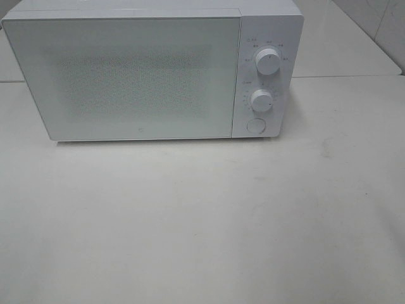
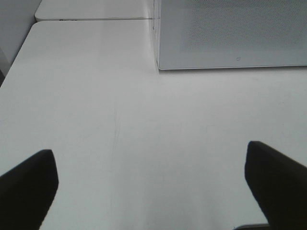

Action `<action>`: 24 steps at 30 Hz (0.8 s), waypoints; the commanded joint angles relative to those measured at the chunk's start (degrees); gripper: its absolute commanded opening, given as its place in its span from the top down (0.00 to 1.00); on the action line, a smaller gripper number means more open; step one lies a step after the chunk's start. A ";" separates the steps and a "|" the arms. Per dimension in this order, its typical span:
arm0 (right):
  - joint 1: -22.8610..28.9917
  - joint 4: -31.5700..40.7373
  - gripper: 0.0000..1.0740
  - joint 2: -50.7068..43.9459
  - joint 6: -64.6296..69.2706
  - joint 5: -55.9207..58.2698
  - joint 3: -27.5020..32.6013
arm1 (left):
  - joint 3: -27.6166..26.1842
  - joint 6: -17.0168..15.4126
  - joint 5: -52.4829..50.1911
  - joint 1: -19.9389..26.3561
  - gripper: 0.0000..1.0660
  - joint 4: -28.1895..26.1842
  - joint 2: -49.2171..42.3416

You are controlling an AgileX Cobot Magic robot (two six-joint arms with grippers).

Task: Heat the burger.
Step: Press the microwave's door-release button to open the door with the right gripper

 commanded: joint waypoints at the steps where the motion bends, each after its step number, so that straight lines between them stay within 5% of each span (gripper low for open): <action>1: -0.34 0.34 0.29 2.46 0.11 -4.30 0.11 | 0.17 -0.40 -0.52 0.17 0.08 0.06 -0.46; 15: -0.34 0.29 0.29 17.76 0.17 -24.98 0.52 | 0.17 -0.40 -0.52 0.17 0.08 0.06 -0.46; 24: -0.23 0.29 0.29 28.93 0.17 -51.57 5.33 | 0.17 -0.40 -0.52 0.17 0.08 0.06 -0.46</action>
